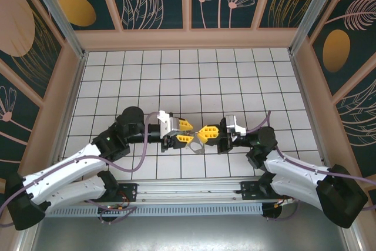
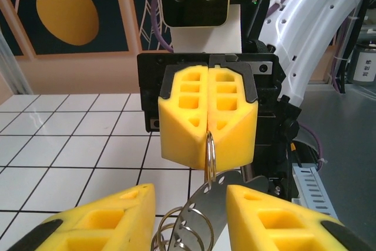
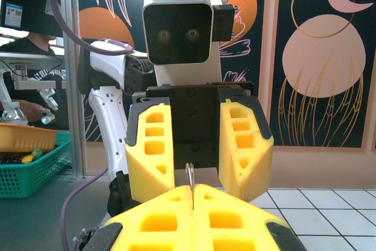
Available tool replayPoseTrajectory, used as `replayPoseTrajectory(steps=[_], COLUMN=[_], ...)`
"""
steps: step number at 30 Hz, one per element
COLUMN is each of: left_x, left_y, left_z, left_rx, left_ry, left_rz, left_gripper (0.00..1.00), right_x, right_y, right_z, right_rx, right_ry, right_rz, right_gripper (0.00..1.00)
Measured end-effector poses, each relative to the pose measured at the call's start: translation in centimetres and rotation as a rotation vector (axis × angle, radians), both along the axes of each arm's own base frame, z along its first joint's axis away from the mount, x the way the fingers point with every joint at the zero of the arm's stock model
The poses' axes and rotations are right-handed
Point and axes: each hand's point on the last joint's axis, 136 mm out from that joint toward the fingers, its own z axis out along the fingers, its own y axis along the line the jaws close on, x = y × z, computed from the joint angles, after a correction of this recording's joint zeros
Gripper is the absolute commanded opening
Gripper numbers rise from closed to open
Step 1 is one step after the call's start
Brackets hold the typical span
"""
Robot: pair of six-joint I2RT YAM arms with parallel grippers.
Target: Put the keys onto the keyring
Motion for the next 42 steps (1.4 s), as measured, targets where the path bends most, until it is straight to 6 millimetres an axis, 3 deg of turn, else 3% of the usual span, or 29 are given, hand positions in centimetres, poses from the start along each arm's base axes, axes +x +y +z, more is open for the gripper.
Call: replayPoseTrajectory(steps=[5,11,14,20,21,23,27,35,42], left_x=[0.1,-0.1,-0.1,-0.1,-0.1,0.0,-0.2,1.2,1.3], left_y=[-0.4,-0.4,-0.4,-0.4,-0.4,-0.4,-0.3,0.3,0.6], left_z=[-0.4,-0.3,-0.3,-0.3,-0.4,-0.6,-1.1,-1.0,-4.2], left_rx=[0.005,0.002,0.002,0.003,0.004,0.012,0.058,0.163,0.305], left_ry=[0.009,0.010,0.014,0.008,0.008,0.010,0.020,-0.009,0.042], left_rz=[-0.010,-0.022,-0.026,-0.027,-0.024,-0.020,-0.017,0.059,0.061], left_gripper=[0.18,0.10,0.00,0.00,0.00,0.00,0.00,0.00,0.00], right_x=[0.1,0.5,0.5,0.6,0.6,0.8,2.1,4.6,4.8], right_y=[0.0,0.0,-0.1,-0.2,-0.2,-0.1,-0.1,0.2,0.8], right_z=[-0.1,-0.5,-0.6,-0.6,-0.6,-0.9,-1.8,-1.7,-4.9], right_rx=[-0.002,-0.008,-0.005,-0.002,-0.004,-0.018,-0.069,-0.203,-0.352], right_ry=[0.003,0.010,0.007,0.004,0.005,0.018,0.049,0.045,0.057], right_rz=[-0.002,-0.014,-0.015,-0.021,-0.022,-0.028,-0.097,-0.268,-0.308], right_gripper=[0.00,0.00,0.00,0.00,0.03,0.20,0.32,0.34,0.34])
